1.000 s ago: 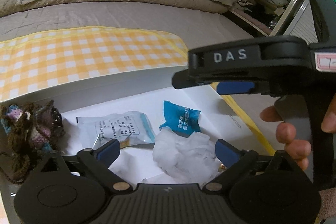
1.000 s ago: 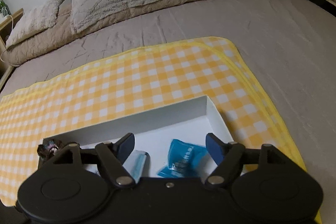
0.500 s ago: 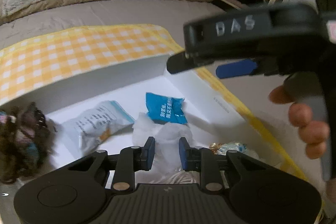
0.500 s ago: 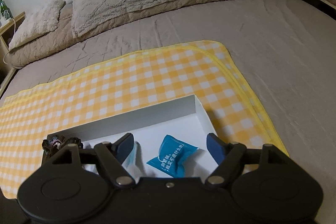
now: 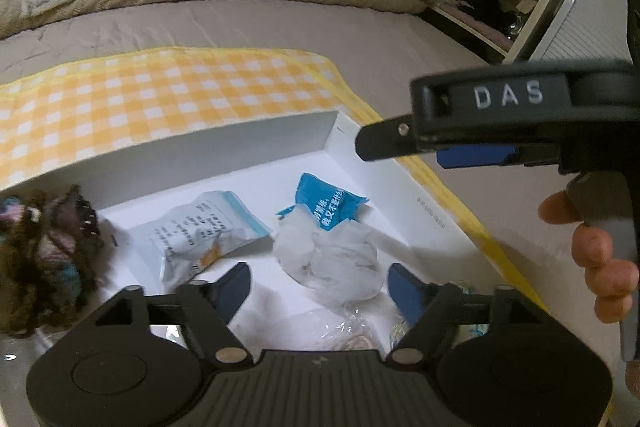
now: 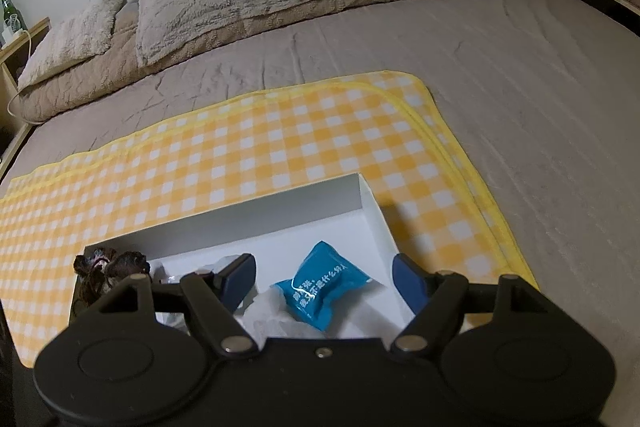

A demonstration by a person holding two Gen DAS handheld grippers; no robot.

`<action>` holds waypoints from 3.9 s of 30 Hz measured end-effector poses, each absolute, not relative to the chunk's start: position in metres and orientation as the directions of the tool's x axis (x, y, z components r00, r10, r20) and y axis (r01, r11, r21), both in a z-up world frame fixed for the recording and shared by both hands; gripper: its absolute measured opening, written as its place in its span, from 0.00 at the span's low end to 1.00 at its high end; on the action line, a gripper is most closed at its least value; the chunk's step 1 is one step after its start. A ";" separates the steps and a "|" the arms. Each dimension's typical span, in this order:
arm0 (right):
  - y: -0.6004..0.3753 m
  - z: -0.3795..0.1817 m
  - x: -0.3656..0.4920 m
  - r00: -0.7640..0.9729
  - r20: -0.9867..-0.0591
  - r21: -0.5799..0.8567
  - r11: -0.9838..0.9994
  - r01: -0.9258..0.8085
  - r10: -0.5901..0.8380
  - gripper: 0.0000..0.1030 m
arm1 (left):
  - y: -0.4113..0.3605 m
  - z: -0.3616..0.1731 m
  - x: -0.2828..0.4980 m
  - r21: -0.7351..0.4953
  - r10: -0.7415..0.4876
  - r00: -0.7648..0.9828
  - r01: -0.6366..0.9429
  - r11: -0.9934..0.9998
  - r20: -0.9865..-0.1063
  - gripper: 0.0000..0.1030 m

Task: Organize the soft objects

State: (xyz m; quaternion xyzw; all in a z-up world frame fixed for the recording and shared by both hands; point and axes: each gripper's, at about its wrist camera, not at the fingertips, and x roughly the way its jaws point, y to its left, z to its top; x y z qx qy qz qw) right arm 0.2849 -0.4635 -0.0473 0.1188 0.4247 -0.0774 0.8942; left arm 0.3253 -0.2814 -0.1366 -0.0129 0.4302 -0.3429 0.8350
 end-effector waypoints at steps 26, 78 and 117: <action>-0.397 0.044 0.195 0.739 -0.674 0.092 0.994 0.060 0.018 0.84 | -0.177 -0.028 0.254 -0.204 -0.465 0.578 0.460 0.864 -0.671 1.00; -0.304 0.061 -0.044 0.917 -0.392 -0.038 0.997 0.072 -0.081 1.00 | -0.074 0.020 0.042 -0.038 -0.308 0.830 0.329 0.944 -0.466 1.00; -0.305 0.059 -0.045 0.911 -0.399 -0.040 0.995 0.092 -0.100 1.00 | -0.067 0.017 0.039 -0.036 -0.296 0.835 0.316 0.948 -0.464 1.00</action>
